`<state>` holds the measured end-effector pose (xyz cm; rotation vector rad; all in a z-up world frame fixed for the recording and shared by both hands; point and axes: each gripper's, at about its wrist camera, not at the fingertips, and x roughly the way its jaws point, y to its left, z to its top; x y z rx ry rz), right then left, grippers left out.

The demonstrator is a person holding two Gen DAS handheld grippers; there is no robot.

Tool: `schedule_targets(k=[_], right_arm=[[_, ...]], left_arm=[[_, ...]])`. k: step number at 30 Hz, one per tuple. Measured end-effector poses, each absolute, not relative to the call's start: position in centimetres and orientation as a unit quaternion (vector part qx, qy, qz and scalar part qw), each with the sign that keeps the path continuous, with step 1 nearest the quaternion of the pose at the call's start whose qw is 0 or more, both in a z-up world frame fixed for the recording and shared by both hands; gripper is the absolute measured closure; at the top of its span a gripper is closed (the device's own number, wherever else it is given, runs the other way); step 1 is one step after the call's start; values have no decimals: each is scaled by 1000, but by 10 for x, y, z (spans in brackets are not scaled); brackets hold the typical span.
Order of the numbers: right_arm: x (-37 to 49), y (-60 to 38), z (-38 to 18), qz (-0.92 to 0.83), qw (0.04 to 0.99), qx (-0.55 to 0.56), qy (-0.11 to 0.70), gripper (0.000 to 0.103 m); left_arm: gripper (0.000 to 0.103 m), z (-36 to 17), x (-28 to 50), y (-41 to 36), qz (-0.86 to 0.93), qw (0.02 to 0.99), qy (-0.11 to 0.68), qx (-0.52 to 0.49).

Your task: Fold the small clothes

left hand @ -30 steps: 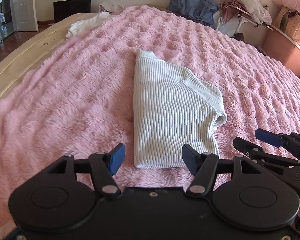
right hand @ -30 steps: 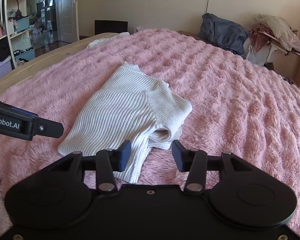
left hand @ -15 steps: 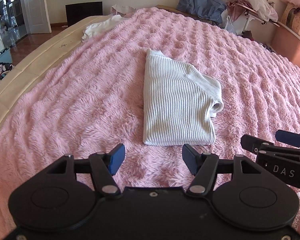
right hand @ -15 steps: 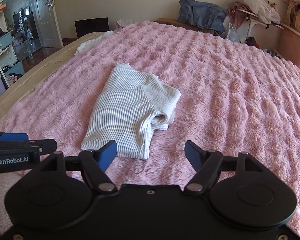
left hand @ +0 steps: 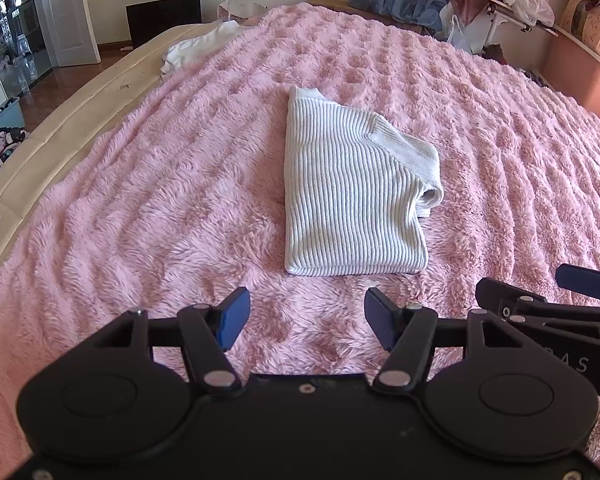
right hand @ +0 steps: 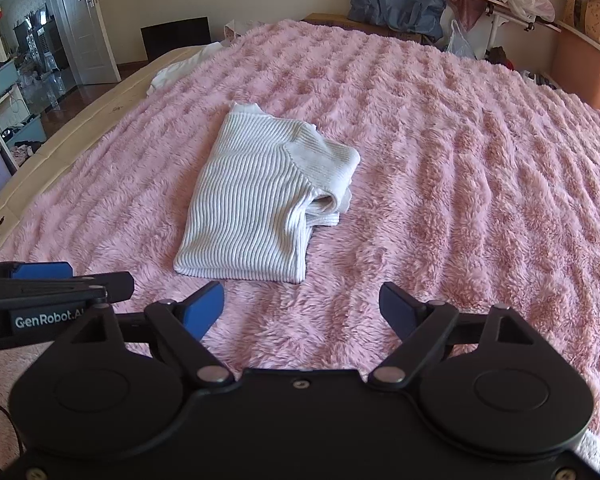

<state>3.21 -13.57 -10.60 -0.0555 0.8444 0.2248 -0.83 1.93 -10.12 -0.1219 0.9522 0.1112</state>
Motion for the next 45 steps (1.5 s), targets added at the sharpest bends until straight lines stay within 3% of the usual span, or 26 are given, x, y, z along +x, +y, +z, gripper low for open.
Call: schedule_targets(k=[45], right_arm=[[41, -138, -109, 106, 900, -19, 422, 17]], left_arm=[[36, -112, -1, 21, 59, 876, 475, -61]])
